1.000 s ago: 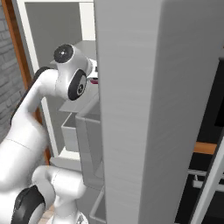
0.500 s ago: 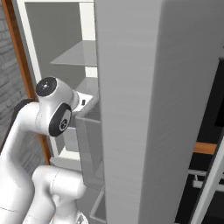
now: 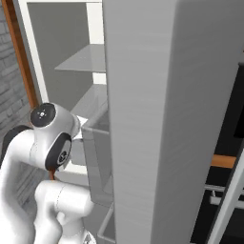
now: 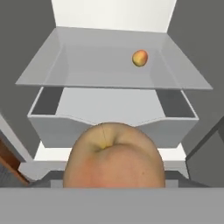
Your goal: Pick the peach and mango from the fridge and place them on the plate next to the blender to make a fruit smoothie.
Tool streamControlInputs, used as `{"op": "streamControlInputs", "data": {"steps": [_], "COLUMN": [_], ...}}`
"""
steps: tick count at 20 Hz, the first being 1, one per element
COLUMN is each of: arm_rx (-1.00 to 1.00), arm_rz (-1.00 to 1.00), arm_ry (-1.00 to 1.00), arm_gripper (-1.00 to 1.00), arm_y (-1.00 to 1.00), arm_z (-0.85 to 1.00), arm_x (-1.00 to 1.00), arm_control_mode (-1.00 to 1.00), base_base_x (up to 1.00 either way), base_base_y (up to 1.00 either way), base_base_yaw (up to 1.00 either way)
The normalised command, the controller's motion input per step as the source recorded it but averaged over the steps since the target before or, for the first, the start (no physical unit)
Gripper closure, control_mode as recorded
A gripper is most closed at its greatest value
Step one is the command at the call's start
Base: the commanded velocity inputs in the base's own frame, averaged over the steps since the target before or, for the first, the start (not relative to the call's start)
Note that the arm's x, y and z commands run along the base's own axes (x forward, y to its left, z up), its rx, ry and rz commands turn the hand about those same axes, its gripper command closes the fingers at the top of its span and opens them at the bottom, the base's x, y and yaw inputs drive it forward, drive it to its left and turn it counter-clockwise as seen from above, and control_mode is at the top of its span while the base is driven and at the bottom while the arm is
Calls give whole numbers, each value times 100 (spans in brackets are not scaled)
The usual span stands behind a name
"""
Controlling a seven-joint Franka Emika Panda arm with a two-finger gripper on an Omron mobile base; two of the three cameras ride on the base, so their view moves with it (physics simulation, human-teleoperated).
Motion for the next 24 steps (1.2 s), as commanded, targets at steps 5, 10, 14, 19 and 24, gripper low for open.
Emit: {"op": "streamControlInputs", "data": {"steps": [5,10,14,19,24], "arm_rx": [0,0,0,0,0], "arm_rz": [3,0,0,0,0], "arm_ry": [1,0,0,0,0], "arm_gripper": [100,100,100,100,100], "arm_y": [2,0,0,0,0], "arm_z": [-1,0,0,0,0], "arm_x": [-13,0,0,0,0], "arm_control_mode": [100,100,100,100,100], "base_base_x": [-78,-100,-100,-100,-83], "base_base_y": [23,24,33,36,4], "base_base_yaw": [1,-26,-31,-36,-74]}}
